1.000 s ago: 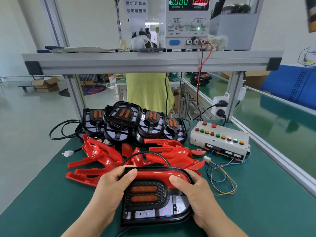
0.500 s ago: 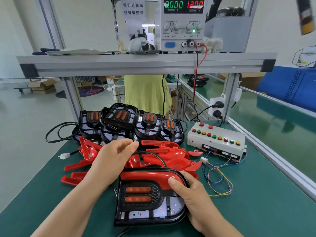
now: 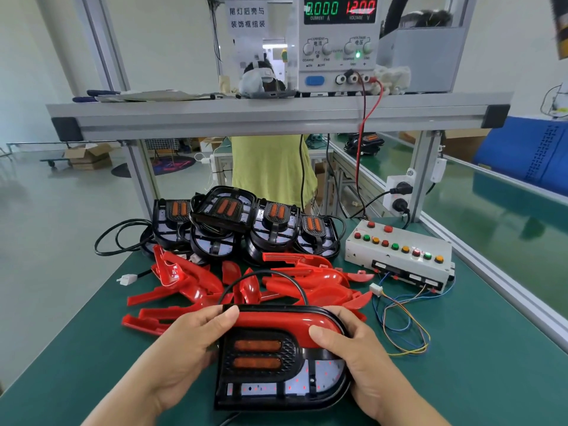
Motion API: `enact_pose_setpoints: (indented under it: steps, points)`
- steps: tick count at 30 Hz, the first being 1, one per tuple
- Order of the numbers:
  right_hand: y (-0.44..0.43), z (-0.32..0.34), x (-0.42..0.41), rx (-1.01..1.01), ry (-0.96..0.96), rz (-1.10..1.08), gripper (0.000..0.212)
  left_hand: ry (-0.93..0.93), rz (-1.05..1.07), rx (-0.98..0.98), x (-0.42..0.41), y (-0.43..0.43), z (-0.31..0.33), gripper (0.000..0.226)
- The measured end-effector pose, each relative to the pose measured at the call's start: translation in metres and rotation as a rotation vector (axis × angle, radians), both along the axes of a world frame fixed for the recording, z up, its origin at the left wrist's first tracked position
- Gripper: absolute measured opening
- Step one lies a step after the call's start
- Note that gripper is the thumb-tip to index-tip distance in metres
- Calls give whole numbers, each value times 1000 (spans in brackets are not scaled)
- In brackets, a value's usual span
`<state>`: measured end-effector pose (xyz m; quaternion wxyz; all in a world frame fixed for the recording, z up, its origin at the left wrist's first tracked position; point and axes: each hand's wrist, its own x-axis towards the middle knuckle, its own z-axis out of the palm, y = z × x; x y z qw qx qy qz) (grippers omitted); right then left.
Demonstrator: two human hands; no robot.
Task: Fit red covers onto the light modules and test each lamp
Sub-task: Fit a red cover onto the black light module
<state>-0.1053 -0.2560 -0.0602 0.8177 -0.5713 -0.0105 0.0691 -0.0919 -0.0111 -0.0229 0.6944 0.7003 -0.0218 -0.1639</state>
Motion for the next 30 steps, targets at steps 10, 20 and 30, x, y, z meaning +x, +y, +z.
enact_pose_setpoints:
  steps: [10, 20, 30]
  points:
    - [3, 2, -2, -50, -74, 11, 51, -107, 155, -56, 1, -12, -8, 27]
    - [2, 3, -2, -64, -90, -1, 48, -175, 131, 59, 1, -11, -13, 31]
    - [1, 0, 2, -21, -38, 26, 53, -354, 241, 390, 29, -1, 19, 13]
